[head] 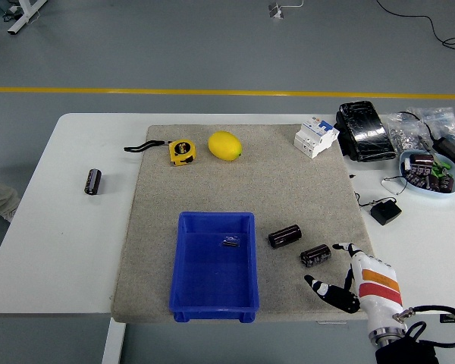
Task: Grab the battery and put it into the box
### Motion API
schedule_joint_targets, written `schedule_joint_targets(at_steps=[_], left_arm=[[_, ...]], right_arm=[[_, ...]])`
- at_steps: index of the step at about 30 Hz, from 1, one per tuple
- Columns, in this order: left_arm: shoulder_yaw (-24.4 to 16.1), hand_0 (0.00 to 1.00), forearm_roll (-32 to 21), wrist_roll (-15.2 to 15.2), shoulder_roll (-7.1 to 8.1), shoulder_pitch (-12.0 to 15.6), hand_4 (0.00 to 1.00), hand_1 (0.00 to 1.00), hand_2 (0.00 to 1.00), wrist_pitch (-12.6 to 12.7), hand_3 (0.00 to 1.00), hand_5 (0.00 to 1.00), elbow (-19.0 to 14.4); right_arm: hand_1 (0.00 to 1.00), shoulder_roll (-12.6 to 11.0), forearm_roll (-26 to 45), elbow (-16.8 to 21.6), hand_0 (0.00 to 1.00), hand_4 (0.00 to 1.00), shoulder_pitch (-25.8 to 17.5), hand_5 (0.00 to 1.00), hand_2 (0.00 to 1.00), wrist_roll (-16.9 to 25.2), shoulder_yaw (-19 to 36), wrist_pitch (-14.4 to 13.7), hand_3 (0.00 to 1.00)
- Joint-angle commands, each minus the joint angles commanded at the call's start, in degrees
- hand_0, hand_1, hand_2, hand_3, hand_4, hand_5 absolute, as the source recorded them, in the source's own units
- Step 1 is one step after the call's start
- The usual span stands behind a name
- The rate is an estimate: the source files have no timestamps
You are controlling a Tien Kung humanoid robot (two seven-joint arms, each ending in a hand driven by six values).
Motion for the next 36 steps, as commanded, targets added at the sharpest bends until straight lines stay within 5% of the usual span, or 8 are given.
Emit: schedule_joint_targets(at_steps=[11, 36], left_arm=[[0.71, 0.687, -1.01, -0.25, -0.10, -0.26, 0.642, 0.661, 0.705, 0.16, 0.622, 0.650, -0.03], [0.73, 0.688, -0.94, -0.31, -0.36, 0.09, 0.640, 0.664, 0.709, 0.01, 0.621, 0.650, -0.05]], right_arm=[[0.081, 3.89, 0.00, -6.05, 0.082, 0.998, 5.05, 0.558, 0.190, 0.00, 0.11, 0.00, 0.700], [0.092, 4.96, 0.00, -8.37, 0.085, 0.998, 4.66, 0.576, 0.210, 0.00, 1.71, 0.00, 0.681]])
